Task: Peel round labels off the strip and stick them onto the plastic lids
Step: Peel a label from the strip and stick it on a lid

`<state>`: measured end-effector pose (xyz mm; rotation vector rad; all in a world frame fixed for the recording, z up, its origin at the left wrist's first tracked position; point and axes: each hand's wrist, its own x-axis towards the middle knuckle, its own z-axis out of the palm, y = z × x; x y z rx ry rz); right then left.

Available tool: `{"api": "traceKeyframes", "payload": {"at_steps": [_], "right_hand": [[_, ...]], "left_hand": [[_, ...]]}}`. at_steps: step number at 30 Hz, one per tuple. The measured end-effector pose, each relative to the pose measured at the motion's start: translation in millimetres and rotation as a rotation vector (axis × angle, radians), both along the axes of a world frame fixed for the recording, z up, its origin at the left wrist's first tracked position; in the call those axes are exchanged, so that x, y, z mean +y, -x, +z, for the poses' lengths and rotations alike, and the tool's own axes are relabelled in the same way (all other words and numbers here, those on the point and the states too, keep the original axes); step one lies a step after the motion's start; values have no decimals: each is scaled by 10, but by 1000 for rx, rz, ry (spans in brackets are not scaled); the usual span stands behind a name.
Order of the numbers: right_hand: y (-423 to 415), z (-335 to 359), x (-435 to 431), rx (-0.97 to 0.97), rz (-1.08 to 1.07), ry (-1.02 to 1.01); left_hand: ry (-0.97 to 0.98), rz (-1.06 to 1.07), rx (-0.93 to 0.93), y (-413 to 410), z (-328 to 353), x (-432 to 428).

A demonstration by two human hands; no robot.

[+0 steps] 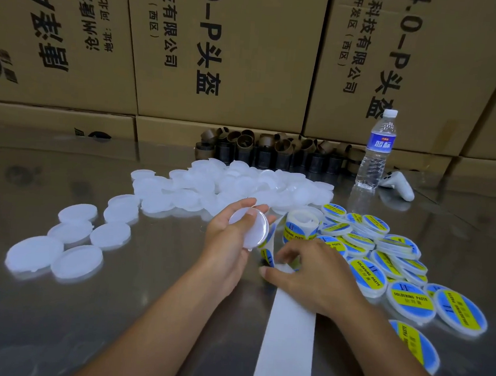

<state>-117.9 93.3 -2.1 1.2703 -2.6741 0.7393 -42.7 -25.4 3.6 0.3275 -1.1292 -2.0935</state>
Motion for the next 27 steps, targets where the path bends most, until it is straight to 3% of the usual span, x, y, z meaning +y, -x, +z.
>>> {"api": "traceKeyframes", "payload": {"at_steps": [3,5,11,16,21,27], "right_hand": [[-18,36,-74,9,-21,-48],[8,27,-114,-75,-16,44],[-44,164,-123,-638,29,469],[-44,218,-100,-909,2,595],[-89,187,-110,-1170,121,663],[-149,175,-31,-1112,225,529]], "left_hand": [[-22,42,-22,0,4,-25],[-1,111,-88,6,0,-35],[82,254,-275,23,-48,-47],[117,149,-357,10,-22,-44],[245,-37,-346,-26,-10,16],[250,-24,-345,-38,1,37]]}}
